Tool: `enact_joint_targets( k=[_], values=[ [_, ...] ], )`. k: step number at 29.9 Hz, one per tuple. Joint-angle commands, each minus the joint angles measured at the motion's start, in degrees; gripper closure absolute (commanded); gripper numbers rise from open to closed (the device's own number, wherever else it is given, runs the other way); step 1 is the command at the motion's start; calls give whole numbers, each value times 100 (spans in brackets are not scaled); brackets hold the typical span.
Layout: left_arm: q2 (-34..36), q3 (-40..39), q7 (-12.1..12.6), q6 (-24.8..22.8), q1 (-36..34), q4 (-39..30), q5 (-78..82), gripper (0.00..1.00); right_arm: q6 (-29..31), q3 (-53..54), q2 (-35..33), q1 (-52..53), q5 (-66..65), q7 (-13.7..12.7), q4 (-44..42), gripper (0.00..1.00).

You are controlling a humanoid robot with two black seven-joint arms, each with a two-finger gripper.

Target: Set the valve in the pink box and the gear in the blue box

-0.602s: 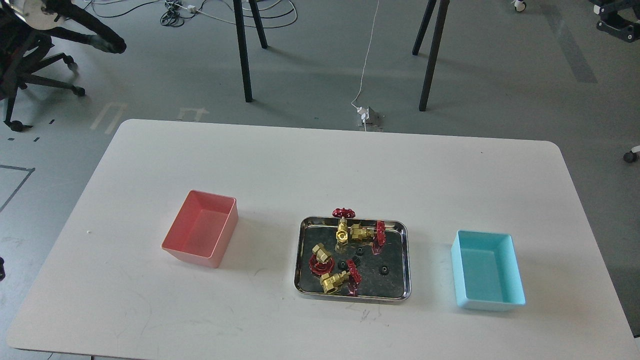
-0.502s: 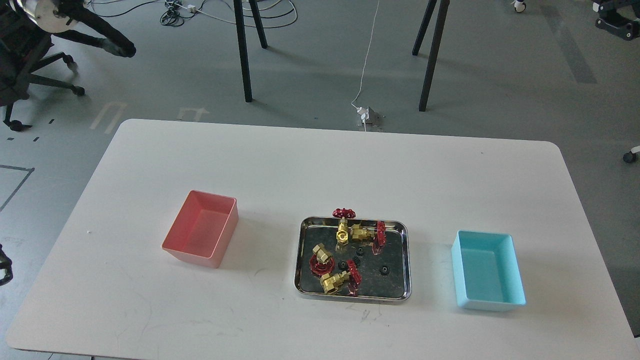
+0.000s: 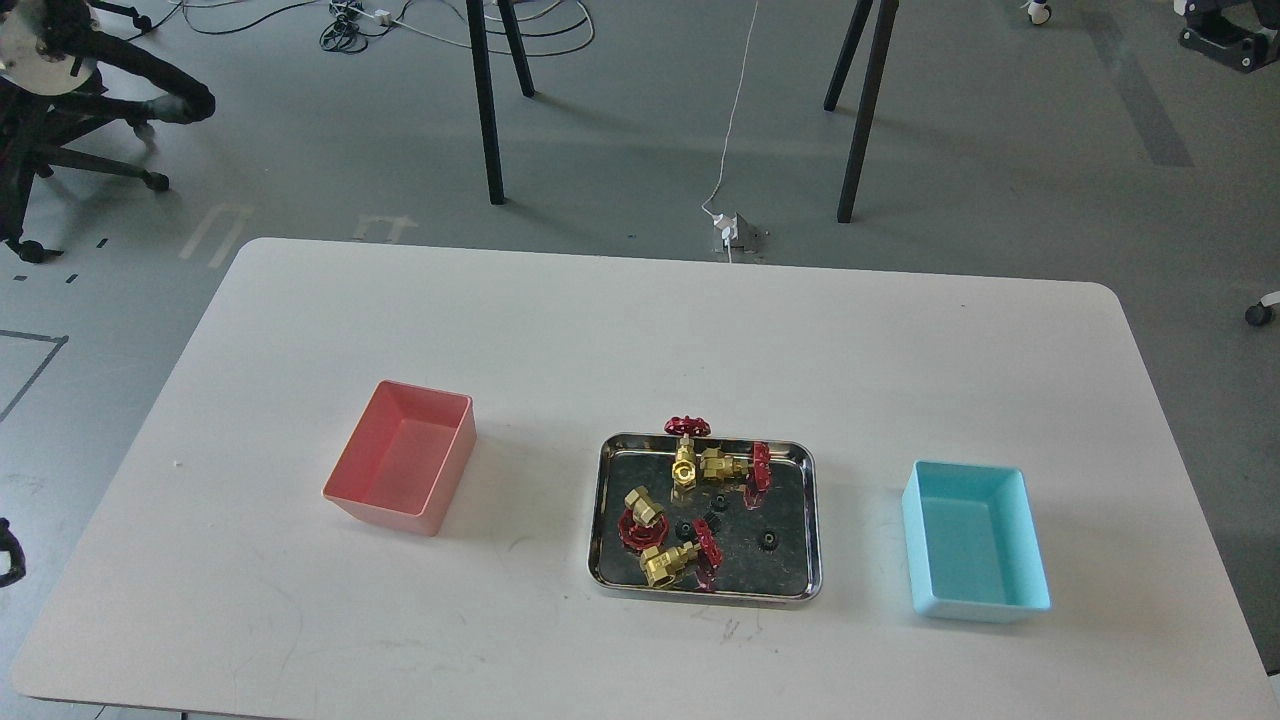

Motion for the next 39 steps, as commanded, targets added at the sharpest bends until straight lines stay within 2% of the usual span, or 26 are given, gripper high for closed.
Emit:
enact_joint_targets(
  k=[1,4,8,11,15,17,24,31,39],
  values=[
    [227,294,-138,-543,332,-545,513,2,0,268,20,-16,-14,-17,-77,1],
    [430,496,-138,193,701,-1283,1908,10,61,374,21,-7,-6,-18,-69,1],
    [421,716,-72,1273,1324,-2004,4270,13,70,365,3,80,-23,9,-51,1],
    [368,909,376,2389,1887,-2382,6336,13,70,339,3,221,-58,9,-51,1],
    [-105,1243,1140,3559,2572,-2349,9332,13,35,348,-6,248,-391,9,-51,1],
    [-351,1262,1308,3728,3002,-2147,9746,13,17,348,-14,248,-506,9,-60,1],
    [-1388,1244,1370,3746,3917,-1619,9746,13,0,304,-59,230,-638,9,-69,1],
    [-2294,1305,1441,3693,4322,-715,9746,13,-9,339,-67,239,-955,9,-69,1],
    [-2663,1323,1432,3641,4516,-143,9746,13,-9,348,-59,248,-981,9,-78,1]
  ],
)
